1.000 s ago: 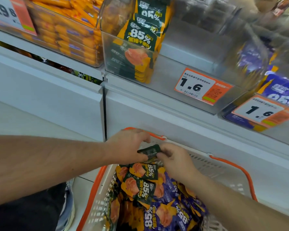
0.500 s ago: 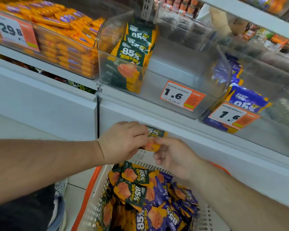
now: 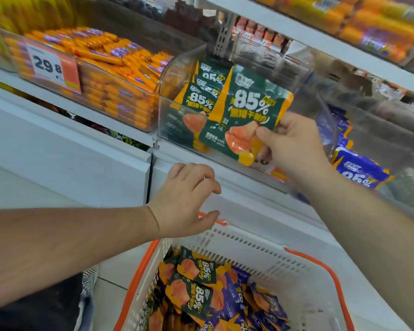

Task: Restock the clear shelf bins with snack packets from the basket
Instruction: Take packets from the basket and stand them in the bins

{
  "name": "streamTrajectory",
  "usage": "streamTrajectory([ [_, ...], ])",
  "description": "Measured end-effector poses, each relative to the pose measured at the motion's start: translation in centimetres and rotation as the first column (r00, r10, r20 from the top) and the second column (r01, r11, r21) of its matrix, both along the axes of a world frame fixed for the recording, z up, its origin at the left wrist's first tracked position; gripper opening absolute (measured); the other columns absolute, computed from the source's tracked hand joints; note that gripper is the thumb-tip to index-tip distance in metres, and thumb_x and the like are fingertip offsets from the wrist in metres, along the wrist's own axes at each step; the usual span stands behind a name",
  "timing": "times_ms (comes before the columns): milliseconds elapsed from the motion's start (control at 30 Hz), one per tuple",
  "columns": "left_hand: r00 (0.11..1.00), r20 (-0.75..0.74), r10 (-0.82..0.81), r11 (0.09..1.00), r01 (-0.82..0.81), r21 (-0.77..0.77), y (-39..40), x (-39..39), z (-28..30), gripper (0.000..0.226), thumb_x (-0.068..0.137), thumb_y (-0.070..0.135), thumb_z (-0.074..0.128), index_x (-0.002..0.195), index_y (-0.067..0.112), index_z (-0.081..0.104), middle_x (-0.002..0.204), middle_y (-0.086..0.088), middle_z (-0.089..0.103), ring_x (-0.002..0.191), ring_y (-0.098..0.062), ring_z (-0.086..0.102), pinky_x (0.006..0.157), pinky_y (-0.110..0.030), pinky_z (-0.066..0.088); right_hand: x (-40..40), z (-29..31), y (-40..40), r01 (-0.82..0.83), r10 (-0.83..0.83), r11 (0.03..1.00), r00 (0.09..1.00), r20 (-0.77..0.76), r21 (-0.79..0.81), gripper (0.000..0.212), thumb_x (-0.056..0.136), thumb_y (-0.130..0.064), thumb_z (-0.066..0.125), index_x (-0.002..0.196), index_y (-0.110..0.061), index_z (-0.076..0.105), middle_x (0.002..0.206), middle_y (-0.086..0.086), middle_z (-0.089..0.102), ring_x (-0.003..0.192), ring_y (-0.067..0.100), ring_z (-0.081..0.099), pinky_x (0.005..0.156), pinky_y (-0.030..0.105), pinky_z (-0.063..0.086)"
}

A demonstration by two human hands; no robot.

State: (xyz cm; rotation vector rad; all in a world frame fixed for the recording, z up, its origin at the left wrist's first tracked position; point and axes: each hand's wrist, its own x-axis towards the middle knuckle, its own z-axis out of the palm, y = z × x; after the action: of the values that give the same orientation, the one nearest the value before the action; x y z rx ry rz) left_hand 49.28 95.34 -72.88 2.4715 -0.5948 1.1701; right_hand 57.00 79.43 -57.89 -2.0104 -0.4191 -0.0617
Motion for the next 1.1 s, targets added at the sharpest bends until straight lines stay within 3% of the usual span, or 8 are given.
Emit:
streamTrajectory([
  [167,1.000,-0.022,0.018,1.000,-0.018,-0.017,-0.2,0.6,-0.1,0.043,0.071,0.038,0.065,0.104,0.019,0.046,0.106,0.001,0.041,0.094,-0.023,0.049,0.082,-0.036,0.032,4.8,1.5,3.5,0.089,-0.027,0.982,0.940,-0.340,0.166,0.012,0.094,-0.008,0.059,0.084,-0.013,0.056,0.061,0.002,0.056,0.038,0.009,0.052,0.043,0.020,0.042],
  [267,1.000,-0.005,0.004,1.000,-0.004,-0.025,-0.3,0.5,0.3,0.040,0.071,0.035,0.064,0.103,0.020,0.046,0.105,0.002,0.041,0.094,-0.022,0.050,0.082,-0.034,0.031,7.5,1.7,5.2,0.079,-0.031,0.994,0.851,-0.524,0.070,0.018,0.099,-0.011,0.054,0.081,-0.016,0.056,0.063,-0.002,0.055,0.038,0.005,0.052,0.043,0.019,0.042],
  [533,0.980,0.195,0.050,0.988,-0.020,-0.153,1.5,3.0,5.3,0.034,0.068,0.024,0.062,0.098,0.020,0.047,0.103,0.001,0.043,0.095,-0.022,0.050,0.077,-0.037,0.033,10.1,-0.1,9.8,-0.202,-0.012,0.956,0.699,-0.715,-0.213,0.013,0.095,-0.020,0.059,0.083,-0.019,0.060,0.067,-0.006,0.061,0.046,0.002,0.055,0.057,0.016,0.046],
  [667,0.966,0.259,0.016,0.976,0.041,-0.213,3.6,5.7,10.4,0.027,0.068,0.011,0.061,0.094,0.013,0.053,0.101,-0.005,0.044,0.088,-0.026,0.050,0.074,-0.035,0.039,11.2,-0.3,9.5,-0.236,-0.042,0.915,0.753,-0.657,-0.329,0.016,0.085,-0.026,0.068,0.079,-0.014,0.059,0.080,0.001,0.057,0.069,0.012,0.053,0.068,0.023,0.048],
  [767,0.995,0.095,-0.020,0.987,0.034,-0.155,5.1,8.4,13.6,0.020,0.068,0.004,0.060,0.088,0.003,0.060,0.094,-0.010,0.053,0.085,-0.023,0.049,0.074,-0.031,0.041,11.6,-0.5,9.4,-0.258,0.020,0.940,0.694,-0.719,-0.222,0.024,0.088,-0.029,0.068,0.092,-0.006,0.063,0.087,0.010,0.067,0.080,0.024,0.065,0.074,0.041,0.059],
  [833,0.983,-0.176,0.045,0.988,-0.071,-0.141,5.6,10.3,15.4,0.028,0.074,0.006,0.058,0.102,0.007,0.060,0.103,-0.005,0.056,0.091,-0.018,0.050,0.079,-0.032,0.043,11.8,-0.8,9.6,-0.237,0.009,0.951,0.667,-0.745,-0.201,0.025,0.091,-0.031,0.064,0.083,-0.008,0.059,0.080,0.009,0.066,0.076,0.025,0.062,0.072,0.041,0.054],
  [967,0.675,-0.683,0.280,0.960,-0.203,0.193,6.1,14.1,17.2,0.070,0.082,0.015,0.067,0.145,0.013,0.036,0.145,-0.010,0.043,0.128,-0.025,0.047,0.100,-0.033,0.043,12.3,-1.6,9.6,-0.284,0.033,0.944,0.594,-0.804,-0.171,0.031,0.081,-0.038,0.074,0.074,-0.010,0.063,0.068,0.007,0.069,0.070,0.026,0.062,0.085,0.042,0.047],
  [1100,0.392,-0.720,0.572,0.807,-0.111,0.581,6.3,16.3,16.8,0.090,0.079,0.034,0.072,0.152,0.021,0.021,0.149,-0.007,0.039,0.133,-0.029,0.042,0.104,-0.046,0.043,13.2,-2.5,9.5,-0.322,0.066,0.931,0.615,-0.786,-0.174,0.028,0.077,-0.038,0.076,0.066,-0.016,0.063,0.061,0.002,0.067,0.069,0.022,0.059,0.079,0.037,0.046],
])
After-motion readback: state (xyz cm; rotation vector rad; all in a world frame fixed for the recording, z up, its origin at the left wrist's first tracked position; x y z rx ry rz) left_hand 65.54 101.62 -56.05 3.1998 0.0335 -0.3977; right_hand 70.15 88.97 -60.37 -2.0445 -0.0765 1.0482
